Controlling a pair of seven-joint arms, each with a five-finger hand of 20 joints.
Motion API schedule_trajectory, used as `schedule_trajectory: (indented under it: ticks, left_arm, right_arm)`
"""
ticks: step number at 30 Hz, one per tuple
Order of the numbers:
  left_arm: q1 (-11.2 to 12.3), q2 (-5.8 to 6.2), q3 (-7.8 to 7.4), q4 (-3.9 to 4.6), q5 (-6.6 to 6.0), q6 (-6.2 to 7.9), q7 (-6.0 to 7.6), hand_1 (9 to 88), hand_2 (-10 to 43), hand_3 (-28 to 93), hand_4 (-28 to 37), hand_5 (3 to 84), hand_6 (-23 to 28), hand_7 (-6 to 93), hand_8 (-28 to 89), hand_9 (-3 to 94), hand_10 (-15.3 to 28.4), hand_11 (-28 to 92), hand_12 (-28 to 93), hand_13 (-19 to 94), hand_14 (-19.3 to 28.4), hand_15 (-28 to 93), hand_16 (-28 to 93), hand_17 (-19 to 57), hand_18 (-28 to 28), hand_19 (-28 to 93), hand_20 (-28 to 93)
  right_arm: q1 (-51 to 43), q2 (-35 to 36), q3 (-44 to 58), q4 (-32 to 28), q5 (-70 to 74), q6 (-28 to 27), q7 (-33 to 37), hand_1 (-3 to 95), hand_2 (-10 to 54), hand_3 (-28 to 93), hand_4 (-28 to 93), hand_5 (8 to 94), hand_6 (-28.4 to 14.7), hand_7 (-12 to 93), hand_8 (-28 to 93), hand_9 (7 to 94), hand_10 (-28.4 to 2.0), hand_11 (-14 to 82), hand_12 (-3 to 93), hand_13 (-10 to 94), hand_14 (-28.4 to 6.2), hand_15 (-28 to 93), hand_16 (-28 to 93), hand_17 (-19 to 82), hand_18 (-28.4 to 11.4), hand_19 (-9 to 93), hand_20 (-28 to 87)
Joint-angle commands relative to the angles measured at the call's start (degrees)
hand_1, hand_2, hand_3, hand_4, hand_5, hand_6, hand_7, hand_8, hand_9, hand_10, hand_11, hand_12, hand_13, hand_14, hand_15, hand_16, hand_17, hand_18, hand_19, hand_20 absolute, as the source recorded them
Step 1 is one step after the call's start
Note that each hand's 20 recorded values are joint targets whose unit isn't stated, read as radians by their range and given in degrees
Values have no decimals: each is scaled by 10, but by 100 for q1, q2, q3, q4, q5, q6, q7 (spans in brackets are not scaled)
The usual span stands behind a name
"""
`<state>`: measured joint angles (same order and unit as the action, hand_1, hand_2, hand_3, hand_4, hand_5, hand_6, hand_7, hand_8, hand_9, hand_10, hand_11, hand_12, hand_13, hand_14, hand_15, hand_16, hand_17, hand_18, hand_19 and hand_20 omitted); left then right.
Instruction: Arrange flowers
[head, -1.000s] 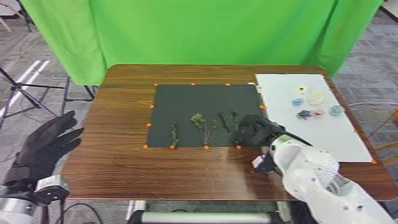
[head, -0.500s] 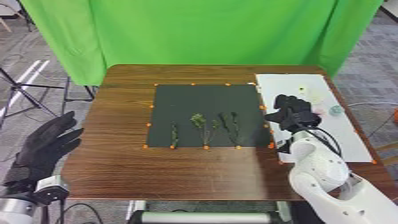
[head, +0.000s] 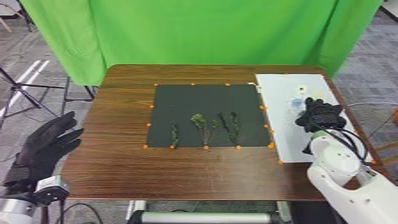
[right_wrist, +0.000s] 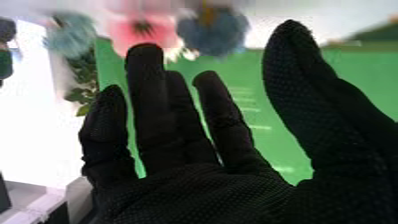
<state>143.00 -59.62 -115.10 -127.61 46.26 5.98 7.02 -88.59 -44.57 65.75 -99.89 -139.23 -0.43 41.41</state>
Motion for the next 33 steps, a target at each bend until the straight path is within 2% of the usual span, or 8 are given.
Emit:
schedule_trajectory:
  ticks: [1,4,6,9,15,22,25,33]
  left_arm:
    - [16,28,-15,12,-21,-14,-27,275,-20,718,-255,281,17,239,-123,227,103,223,169,206,134,301,20,-85,194,421,91]
    - [32,38,-37,2,-21,1,-14,276,-20,716,-255,281,17,238,-123,227,103,223,169,206,134,301,20,-84,194,420,90]
    - [54,34,-65,-12,-28,9,-8,275,-20,717,-255,281,17,238,-123,227,103,223,169,205,134,301,20,-84,194,420,90]
    - [57,21,-99,-21,-24,-5,-20,275,-20,718,-255,281,17,239,-122,228,103,223,168,206,134,301,20,-85,194,421,91]
    - [91,32,-220,-94,-12,-8,-19,275,-19,718,-256,282,17,240,-123,229,104,224,168,206,134,301,19,-84,194,421,91]
    - [73,85,-563,-140,-34,-173,-97,275,-20,718,-255,284,18,239,-123,229,104,223,167,207,134,299,19,-85,194,421,90]
    - [258,36,-731,-193,-78,55,-10,273,-21,717,-256,281,16,238,-123,225,102,220,167,204,133,298,19,-86,194,420,89]
    - [139,110,-600,-90,-42,190,8,273,-24,718,-257,281,16,235,-122,225,103,218,169,200,132,294,21,-85,194,419,90]
  right_arm:
    - [225,30,-282,427,12,530,-236,333,-95,883,-283,346,-46,354,-147,455,-115,212,204,526,-74,588,184,183,-194,766,528]
    - [237,65,-416,499,-176,1082,-414,363,-94,872,-282,430,-14,385,-167,569,-86,258,216,595,-65,593,225,210,-195,788,534]
    - [259,80,-511,493,-245,1368,-472,420,-91,813,-282,509,11,473,-42,707,-66,206,352,649,-58,611,255,235,-196,800,547]
    - [235,59,-476,380,-207,1273,-612,495,-77,788,-280,641,26,515,23,846,-53,178,480,726,-52,642,288,282,-200,832,562]
    - [300,-41,-475,51,-55,1423,-925,498,-95,821,-283,697,19,491,27,881,-43,181,505,757,-46,656,298,303,-207,847,567]
    - [974,-475,-1206,-531,131,1859,-1502,498,-95,827,-283,705,17,485,32,886,-44,176,510,759,-46,655,301,307,-209,849,569]
    - [1443,-842,-1749,-606,199,1880,-1952,497,-95,831,-283,706,17,484,33,887,-45,173,511,759,-46,654,305,307,-208,850,569]
    - [2311,-1918,-2894,-185,23,1379,-2644,493,-95,836,-283,705,17,486,32,889,-50,170,511,756,-47,652,314,303,-207,849,571]
